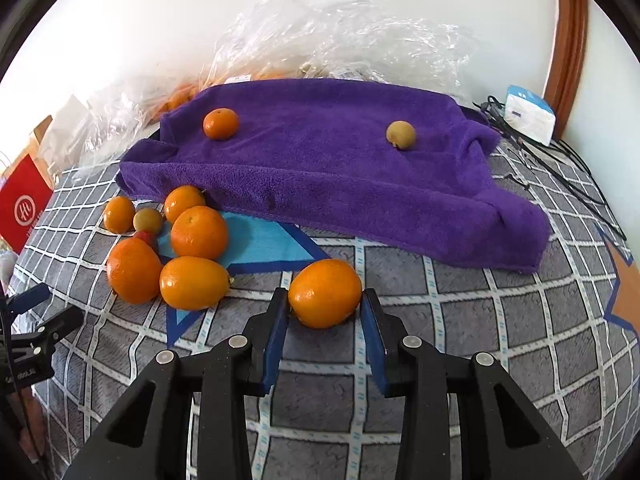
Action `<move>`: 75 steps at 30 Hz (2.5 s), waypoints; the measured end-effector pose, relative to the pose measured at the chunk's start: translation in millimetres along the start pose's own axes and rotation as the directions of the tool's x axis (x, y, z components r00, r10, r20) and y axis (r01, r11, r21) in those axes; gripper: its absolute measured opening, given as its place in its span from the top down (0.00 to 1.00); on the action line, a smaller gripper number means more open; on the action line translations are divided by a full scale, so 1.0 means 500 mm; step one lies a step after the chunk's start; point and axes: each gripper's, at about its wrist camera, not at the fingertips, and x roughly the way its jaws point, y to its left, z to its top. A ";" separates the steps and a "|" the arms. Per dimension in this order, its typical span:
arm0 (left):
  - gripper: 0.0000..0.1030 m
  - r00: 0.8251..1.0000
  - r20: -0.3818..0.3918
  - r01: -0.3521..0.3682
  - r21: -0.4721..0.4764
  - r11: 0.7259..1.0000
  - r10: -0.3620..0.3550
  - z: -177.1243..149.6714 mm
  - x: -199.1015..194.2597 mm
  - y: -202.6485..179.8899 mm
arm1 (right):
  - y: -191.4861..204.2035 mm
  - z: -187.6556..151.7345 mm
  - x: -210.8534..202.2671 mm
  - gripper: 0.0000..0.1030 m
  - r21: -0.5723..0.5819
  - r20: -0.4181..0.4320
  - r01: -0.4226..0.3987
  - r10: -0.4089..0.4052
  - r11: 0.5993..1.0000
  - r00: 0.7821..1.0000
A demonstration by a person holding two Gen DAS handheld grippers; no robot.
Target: Organize fruits
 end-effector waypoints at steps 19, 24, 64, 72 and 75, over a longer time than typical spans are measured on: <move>0.15 0.978 0.026 0.204 0.027 0.979 -0.205 0.049 -0.024 -0.123 | -0.077 -0.041 -0.053 0.65 0.027 0.024 0.033 -0.034 0.999 0.999; 0.25 0.977 0.018 0.212 0.030 0.977 -0.213 0.067 -0.001 -0.156 | -0.104 -0.053 -0.065 0.65 0.020 0.021 0.058 -0.058 0.998 0.998; 0.62 0.951 -0.022 0.304 -0.128 0.944 -0.309 0.042 -0.012 -0.052 | -0.092 -0.047 -0.065 0.65 0.066 0.004 0.048 -0.048 0.997 0.999; 0.61 0.961 -0.015 0.273 -0.099 0.957 -0.276 0.046 0.000 -0.073 | -0.096 -0.058 -0.070 0.65 0.073 -0.005 0.034 -0.033 0.997 0.999; 0.61 0.968 -0.016 0.249 -0.091 0.964 -0.252 0.049 0.005 -0.083 | -0.097 -0.059 -0.074 0.65 0.073 -0.001 0.029 -0.029 0.997 1.000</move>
